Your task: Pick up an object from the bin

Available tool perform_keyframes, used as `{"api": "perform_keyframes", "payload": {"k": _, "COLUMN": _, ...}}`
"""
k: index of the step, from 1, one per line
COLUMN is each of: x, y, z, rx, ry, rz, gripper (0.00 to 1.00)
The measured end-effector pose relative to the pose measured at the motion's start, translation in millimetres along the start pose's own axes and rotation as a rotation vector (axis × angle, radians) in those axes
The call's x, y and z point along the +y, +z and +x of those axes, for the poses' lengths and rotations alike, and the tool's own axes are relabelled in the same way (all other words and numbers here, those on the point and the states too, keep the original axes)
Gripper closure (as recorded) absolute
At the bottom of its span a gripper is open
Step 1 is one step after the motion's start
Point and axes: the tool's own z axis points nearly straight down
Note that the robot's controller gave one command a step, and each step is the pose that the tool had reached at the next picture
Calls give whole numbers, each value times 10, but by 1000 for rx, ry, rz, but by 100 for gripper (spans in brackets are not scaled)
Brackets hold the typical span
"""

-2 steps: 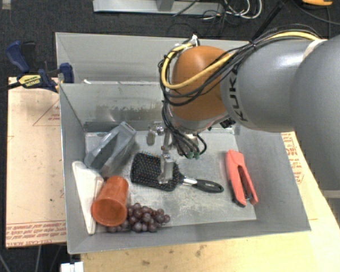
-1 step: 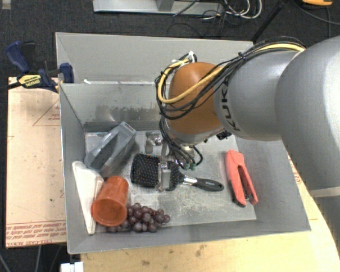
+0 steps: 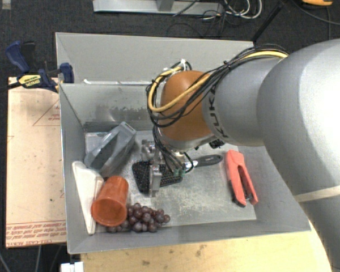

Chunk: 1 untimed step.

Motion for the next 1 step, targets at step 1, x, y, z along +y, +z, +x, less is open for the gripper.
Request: {"api": "perform_keyframes", "payload": {"k": 1, "x": 0, "y": 0, "z": 0, "rx": 0, "ry": 0, "rz": 0, "gripper": 100}}
